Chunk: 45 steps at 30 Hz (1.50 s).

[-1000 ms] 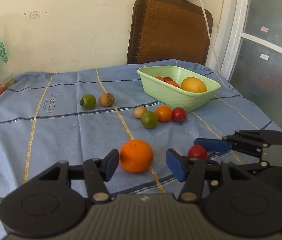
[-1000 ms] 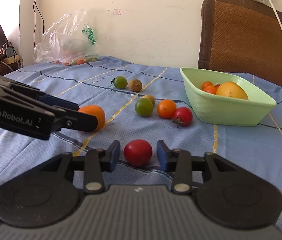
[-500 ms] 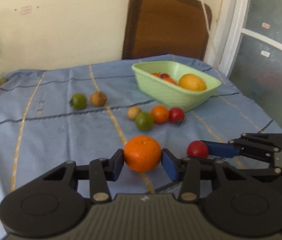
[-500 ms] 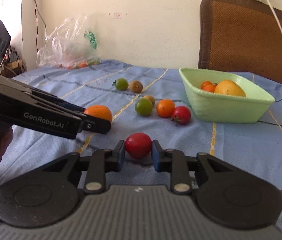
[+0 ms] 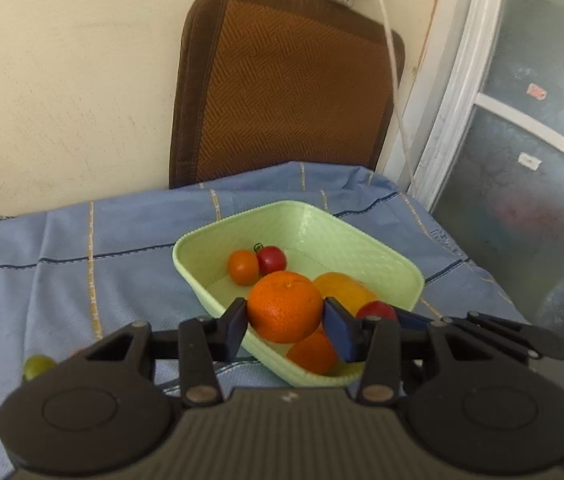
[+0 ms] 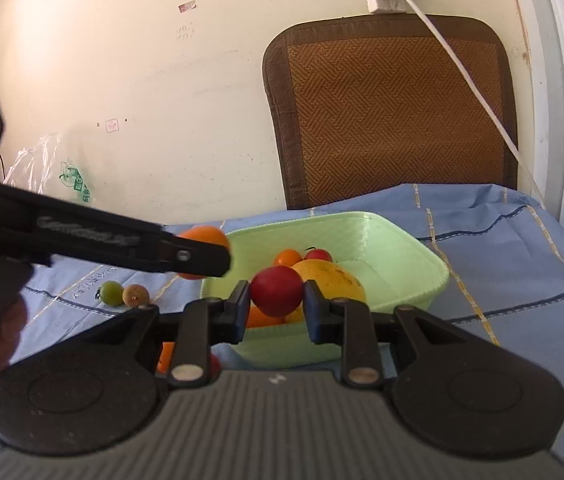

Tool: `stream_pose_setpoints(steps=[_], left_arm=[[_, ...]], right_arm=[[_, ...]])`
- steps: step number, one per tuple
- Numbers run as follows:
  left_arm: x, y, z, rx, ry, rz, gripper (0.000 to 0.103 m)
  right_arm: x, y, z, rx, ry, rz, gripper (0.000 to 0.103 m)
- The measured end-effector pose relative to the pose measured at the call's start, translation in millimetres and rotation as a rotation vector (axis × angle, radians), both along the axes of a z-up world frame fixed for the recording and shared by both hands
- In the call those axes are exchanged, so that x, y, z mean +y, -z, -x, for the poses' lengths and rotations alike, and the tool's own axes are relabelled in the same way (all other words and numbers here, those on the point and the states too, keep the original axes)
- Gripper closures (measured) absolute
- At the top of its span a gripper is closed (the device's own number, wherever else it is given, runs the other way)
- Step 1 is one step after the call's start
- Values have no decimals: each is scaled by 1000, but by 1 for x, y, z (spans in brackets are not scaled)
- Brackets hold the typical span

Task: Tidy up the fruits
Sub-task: 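Carry the orange and red tomato to the bowl and release both, then grasp a green tomato with the left tool while the right tool grasps a kiwi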

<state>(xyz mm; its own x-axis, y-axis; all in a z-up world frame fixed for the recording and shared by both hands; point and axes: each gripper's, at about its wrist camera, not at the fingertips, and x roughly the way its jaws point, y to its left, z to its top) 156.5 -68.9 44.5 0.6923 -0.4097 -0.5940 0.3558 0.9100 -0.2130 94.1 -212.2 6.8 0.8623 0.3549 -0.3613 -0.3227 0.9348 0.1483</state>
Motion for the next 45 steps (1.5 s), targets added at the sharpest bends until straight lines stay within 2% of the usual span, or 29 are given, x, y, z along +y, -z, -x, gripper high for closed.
stream_pose_setpoints(steps=[2,4,5,7,9,13,16,20,24,27,29,31,32,34,35,40,45], left_arm=[[-3,2,-5,-11,-12,-9,52],[-1,2,-9,-6,-18,8,50],[-1,1,-9,-5,-20,17,50],[6,-1,-9,-12,-33,30,50],[17,-7,-4,-34,-60,45,50],[60,-23,9,-72,-157,85,50],[100,-27,25,-90,-247,92,50],[142,-16,39,-59,-331,98,50],[153,7,38,-1,-332,59,50],[146,25,26,16,-313,15,49],[144,35,17,38,-309,8,50],[144,41,13,41,-298,22,54],[144,43,11,40,-298,25,60],[148,47,8,51,-300,47,74],[152,48,9,52,-304,72,74],[170,46,24,66,-332,136,75],[188,43,60,56,-349,200,75]], right_arm=[[2,2,0,-12,-2,5,71],[4,1,0,-26,-1,20,69],[4,2,1,-32,5,24,59],[2,2,0,-41,19,28,49],[0,1,2,-59,27,24,49],[-4,-2,10,-129,113,39,49],[-14,-4,12,-142,141,-16,50],[-20,-7,13,-140,149,-79,56],[-7,-13,19,-130,71,-103,56],[21,-14,17,-82,-64,-42,56],[48,-13,12,-29,-163,62,55],[77,-10,5,-10,-229,185,55],[87,-10,1,-7,-254,219,55],[106,-11,-15,21,-310,254,55],[115,-11,-25,46,-339,263,55],[157,-4,-64,141,-369,352,54],[183,8,-90,274,-391,361,54]])
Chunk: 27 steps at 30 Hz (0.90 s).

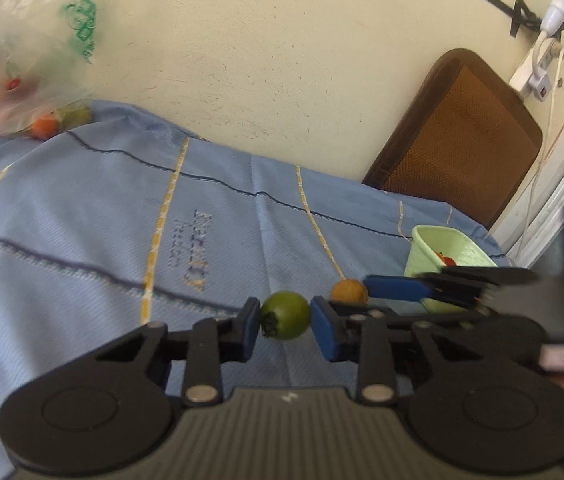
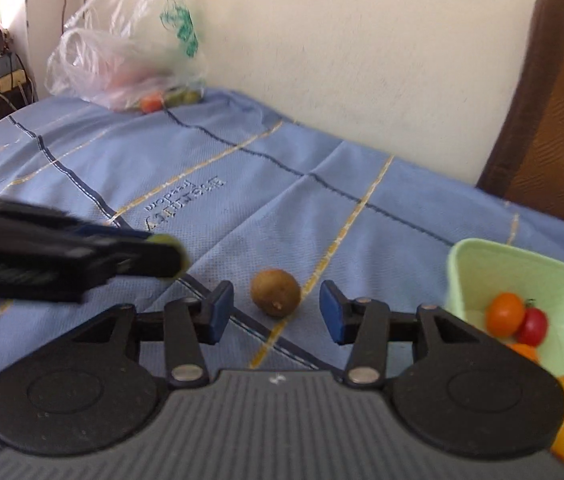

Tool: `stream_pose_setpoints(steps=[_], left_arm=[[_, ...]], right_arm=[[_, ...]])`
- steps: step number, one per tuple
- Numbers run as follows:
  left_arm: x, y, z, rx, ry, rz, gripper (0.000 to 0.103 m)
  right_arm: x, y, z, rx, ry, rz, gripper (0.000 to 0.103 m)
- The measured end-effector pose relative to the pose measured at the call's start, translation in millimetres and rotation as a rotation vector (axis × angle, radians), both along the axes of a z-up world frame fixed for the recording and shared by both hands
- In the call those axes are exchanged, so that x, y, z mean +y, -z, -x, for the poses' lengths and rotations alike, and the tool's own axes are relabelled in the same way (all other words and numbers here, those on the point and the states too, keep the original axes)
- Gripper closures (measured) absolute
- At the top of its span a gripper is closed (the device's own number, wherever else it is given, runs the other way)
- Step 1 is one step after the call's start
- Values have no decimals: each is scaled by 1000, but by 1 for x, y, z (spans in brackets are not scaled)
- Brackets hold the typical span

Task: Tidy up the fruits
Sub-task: 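Grasp a green tomato with the left tool while the right tool grasps a kiwi, then lower the green tomato and kiwi into the bowl and open both tools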

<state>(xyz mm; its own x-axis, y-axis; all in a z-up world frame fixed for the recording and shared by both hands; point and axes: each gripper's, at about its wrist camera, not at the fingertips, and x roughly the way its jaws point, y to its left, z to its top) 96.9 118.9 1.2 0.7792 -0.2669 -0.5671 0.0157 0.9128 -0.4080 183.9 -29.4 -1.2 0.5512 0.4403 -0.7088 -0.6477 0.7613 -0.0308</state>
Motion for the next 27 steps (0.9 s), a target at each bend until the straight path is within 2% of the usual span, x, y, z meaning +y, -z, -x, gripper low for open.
stream_pose_setpoints(steps=[1,2,3,5,10,13,16,20,23,25,27], left_arm=[[1,-1,6,-1,0,2,75],[2,-1,12,-3,3,2,75],[2,-2,18,-6,8,-1,75],[-2,-5,29,-17,22,-22,75],[-28,-10,56,-59,105,-103,75],[-50,-9,68,-72,172,-129,74],[-72,-6,76,-74,231,-159,74],[-96,4,81,-58,282,-189,73],[-106,6,82,-71,270,-246,71],[-108,7,82,-66,260,-260,65],[-110,6,83,-66,253,-271,64]], right_arm=[[1,2,0,9,-5,-5,57],[2,2,2,-3,-2,0,73],[1,1,6,-24,-2,10,72],[-9,-7,22,-73,3,-38,72],[-54,-23,95,-170,8,-172,72],[-80,-17,137,-200,52,-190,72],[-101,-6,163,-221,134,-177,72],[-120,3,167,-186,191,-199,72],[-119,13,163,-170,208,-167,71],[-118,19,163,-165,208,-167,71],[-118,20,165,-172,205,-172,71]])
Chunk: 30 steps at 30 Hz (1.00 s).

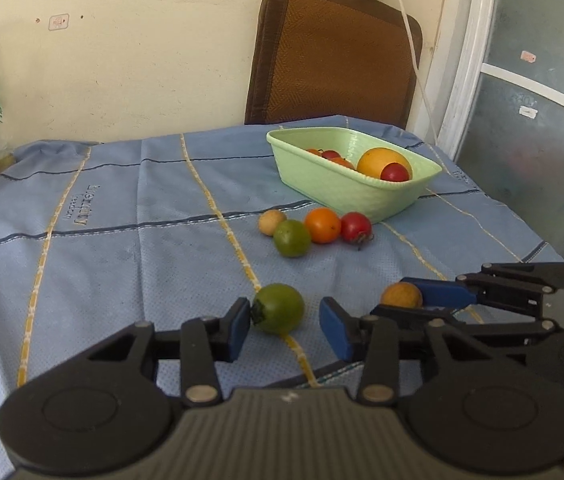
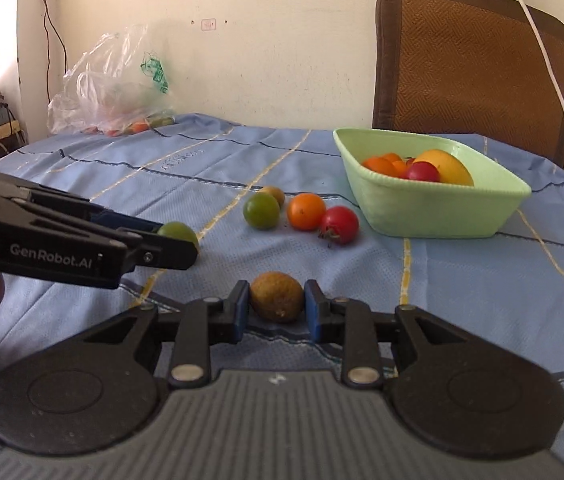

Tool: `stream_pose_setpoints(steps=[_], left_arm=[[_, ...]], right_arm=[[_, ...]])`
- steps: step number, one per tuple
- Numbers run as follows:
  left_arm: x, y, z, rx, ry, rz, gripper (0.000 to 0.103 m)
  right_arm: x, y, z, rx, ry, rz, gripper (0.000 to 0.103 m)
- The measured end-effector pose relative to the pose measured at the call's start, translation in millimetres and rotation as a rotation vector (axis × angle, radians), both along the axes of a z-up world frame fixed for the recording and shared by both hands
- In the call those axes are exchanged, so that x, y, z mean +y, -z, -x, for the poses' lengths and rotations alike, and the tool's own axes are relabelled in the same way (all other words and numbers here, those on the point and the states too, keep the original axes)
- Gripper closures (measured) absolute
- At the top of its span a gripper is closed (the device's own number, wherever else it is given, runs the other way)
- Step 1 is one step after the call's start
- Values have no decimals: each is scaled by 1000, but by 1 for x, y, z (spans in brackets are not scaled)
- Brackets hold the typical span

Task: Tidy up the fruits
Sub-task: 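Lower the green tomato and kiwi into the bowl and open both tools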

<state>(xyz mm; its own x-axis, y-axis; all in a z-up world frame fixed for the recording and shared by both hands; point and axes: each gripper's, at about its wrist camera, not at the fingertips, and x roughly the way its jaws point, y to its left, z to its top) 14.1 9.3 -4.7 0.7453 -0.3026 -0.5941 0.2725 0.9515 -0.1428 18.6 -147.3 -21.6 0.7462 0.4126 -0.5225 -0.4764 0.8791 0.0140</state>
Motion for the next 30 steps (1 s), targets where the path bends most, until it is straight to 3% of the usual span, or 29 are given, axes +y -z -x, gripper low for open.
stream_pose_setpoints(steps=[6,7,9,12,13,16,24,30], left_arm=[[-6,-3,-4,-11,-6,-35,64],[-6,-2,-5,-10,-8,-39,64],[-7,0,-7,-3,-6,-47,70],[-9,2,-6,-13,3,-64,74],[-10,1,-6,-10,9,-59,74],[-13,-9,-12,-7,42,-11,74],[-49,-59,-67,-66,116,82,74],[-74,-61,-124,-34,94,131,73]], right_arm=[[-6,0,4,10,0,-26,66],[-6,0,5,7,3,-25,60],[-7,1,7,-2,3,-11,59],[-9,1,12,-9,-11,-3,61],[-9,1,13,-10,-20,-2,72],[-14,-2,11,-27,-17,-30,71],[-68,-30,-32,-156,182,-149,71],[-103,-34,-71,-149,290,-204,71]])
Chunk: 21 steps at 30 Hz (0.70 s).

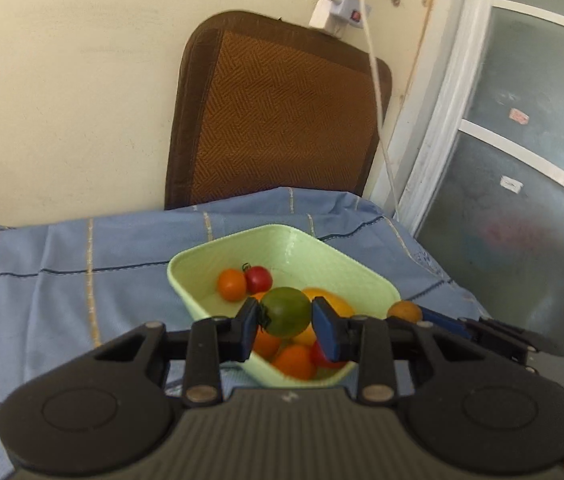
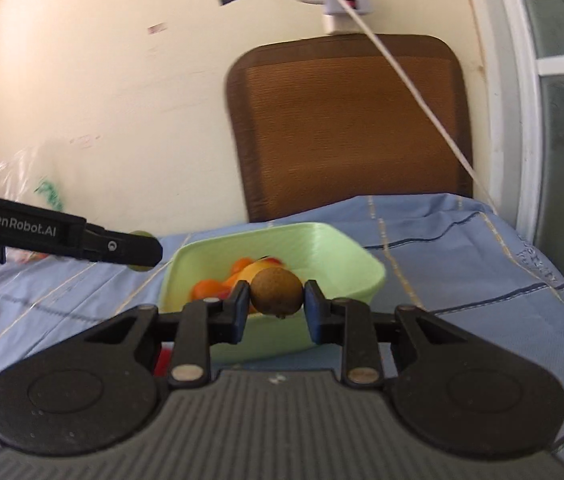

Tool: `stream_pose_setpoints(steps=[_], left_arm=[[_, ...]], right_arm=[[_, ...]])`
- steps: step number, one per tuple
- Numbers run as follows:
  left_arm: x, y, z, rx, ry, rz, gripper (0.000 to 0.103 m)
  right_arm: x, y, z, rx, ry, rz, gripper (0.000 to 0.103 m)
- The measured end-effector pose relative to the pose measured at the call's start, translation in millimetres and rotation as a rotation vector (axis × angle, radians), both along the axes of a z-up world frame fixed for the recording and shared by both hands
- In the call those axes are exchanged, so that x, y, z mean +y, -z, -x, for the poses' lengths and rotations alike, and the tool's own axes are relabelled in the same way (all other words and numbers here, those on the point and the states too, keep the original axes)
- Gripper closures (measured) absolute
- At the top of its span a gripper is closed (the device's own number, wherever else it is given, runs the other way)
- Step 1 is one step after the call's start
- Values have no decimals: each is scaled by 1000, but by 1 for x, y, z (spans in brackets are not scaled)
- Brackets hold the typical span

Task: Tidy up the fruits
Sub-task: 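Lower the green tomato and kiwi into the bowl and open both tools, then grasp a green lime with the left tool while the right tool grasps a red tomato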

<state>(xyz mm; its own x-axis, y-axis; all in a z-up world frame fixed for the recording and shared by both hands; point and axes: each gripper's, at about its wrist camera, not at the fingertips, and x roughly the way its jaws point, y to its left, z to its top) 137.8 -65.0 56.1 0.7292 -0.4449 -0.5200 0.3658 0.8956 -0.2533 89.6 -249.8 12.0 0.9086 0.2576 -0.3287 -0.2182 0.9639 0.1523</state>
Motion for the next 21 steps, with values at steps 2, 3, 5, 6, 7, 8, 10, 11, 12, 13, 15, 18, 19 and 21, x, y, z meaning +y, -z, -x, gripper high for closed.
stream_pose_setpoints(steps=[2,3,5,6,7,8,10,11,12,13,15,18,19,21], left_arm=[[-5,5,-16,22,-14,-3,73],[-7,8,-22,30,-24,-10,73],[-10,14,-33,47,-42,-20,73],[-10,17,-36,55,-47,-20,73],[-11,19,-39,61,-50,-20,73],[-12,21,-41,66,-53,-22,73],[-14,24,-45,67,-63,-32,72],[-14,25,-46,67,-64,-34,70],[-15,26,-47,67,-68,-37,70],[-14,26,-48,66,-73,-41,69],[-11,24,-48,65,-80,-36,64],[4,13,-37,35,-87,-8,64],[11,9,-32,21,-94,-2,64],[26,2,-19,-4,-110,11,64]], right_arm=[[-4,1,-11,5,12,10,71],[-5,2,-15,6,15,19,71],[-6,5,-20,11,22,32,71],[-6,7,-22,14,21,34,71],[-7,8,-23,16,19,34,71],[-7,9,-23,11,19,36,71],[-7,10,-22,2,23,42,70],[-7,11,-22,0,21,41,70],[-8,11,-21,-2,22,37,70],[-9,11,-21,-3,24,33,70],[-11,11,-20,-10,34,22,70],[-15,11,-17,-23,58,-4,70],[-17,10,-16,-28,65,-14,70],[-19,10,-11,-40,76,-35,70]])
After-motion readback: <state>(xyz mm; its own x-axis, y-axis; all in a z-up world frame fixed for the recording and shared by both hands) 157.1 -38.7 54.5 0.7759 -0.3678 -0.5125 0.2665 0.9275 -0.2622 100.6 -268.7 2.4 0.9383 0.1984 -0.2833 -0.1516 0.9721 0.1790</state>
